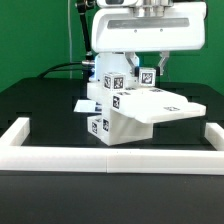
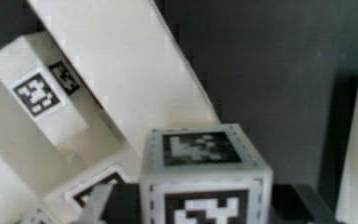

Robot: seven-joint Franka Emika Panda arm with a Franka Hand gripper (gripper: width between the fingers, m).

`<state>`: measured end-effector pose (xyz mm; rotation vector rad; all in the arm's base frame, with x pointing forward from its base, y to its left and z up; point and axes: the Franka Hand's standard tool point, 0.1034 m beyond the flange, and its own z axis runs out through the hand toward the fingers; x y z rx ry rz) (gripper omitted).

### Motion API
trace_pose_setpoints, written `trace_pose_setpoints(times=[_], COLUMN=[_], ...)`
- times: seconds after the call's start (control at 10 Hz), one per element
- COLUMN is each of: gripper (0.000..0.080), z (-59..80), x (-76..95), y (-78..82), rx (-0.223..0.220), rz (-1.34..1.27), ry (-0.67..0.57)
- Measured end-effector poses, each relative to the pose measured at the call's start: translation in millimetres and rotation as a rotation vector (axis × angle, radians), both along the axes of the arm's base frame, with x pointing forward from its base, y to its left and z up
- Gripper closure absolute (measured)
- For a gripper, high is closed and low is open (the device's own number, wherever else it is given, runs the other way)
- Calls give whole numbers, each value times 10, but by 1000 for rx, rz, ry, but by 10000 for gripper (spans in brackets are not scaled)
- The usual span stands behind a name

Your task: Assemble chair

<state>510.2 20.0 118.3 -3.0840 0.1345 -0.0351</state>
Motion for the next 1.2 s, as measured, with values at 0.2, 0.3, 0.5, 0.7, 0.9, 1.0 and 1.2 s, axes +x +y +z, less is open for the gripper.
trace_pose_setpoints(times=[0.2,0.3,0.5,0.7,0.9,1.0,1.2], gripper=[512,512,512,512,511,511,511], z=[-1,-1,-2,-3,-4,-5,-5], x=[0,-1,-1,-1,-2,-2,-2], y=[2,3,3,7,23,27,32], rx=[4,5,7,11,23,26,30], rz=[-130,-192,-279,-410,-576,-642,-745], ry=[7,10,15,23,33,37,43])
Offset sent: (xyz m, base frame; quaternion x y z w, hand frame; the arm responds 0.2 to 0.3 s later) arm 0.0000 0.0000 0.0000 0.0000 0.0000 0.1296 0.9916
